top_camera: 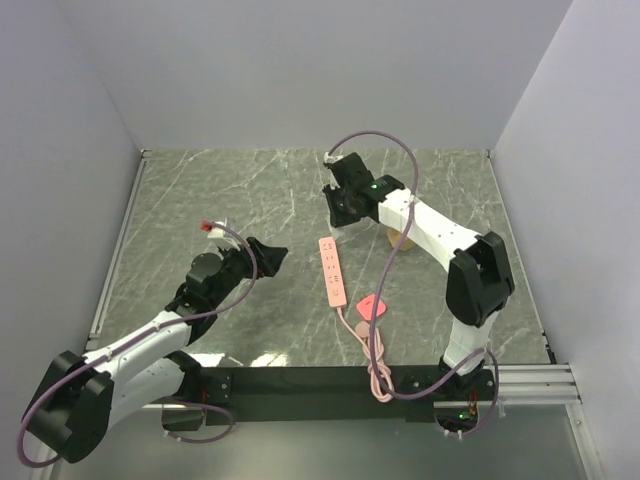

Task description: Insert the plug

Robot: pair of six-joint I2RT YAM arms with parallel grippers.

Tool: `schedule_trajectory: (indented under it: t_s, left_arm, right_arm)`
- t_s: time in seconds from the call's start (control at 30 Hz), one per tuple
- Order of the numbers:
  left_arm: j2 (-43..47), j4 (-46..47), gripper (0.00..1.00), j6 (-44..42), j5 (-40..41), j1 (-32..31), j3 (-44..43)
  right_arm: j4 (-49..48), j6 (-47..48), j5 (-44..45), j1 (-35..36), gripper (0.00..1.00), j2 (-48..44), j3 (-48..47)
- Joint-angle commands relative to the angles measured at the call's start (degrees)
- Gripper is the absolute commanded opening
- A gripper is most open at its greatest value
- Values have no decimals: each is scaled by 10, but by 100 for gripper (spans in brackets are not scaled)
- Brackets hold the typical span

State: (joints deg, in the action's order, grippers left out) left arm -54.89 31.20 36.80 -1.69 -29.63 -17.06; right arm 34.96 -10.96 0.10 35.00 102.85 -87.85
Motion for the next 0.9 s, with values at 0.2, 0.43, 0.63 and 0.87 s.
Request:
schedule_trajectory:
  t_s: [0.2,0.43,0.63,0.87]
  left_arm:
    - [-1,10,87,-10,-13,8,6]
    - [4,19,87,-8,-20,10,17]
    - [2,29,87,-4,-29,11,24]
    - [0,32,87,-5,-33,12,24]
  right_arm:
    - [102,1,41,23,0,67,-76]
    - [112,-11,40,30,0,94,-92]
    - [117,-19,58,31,0,104,-102]
    - [134,-20,73,31,0,117,-121]
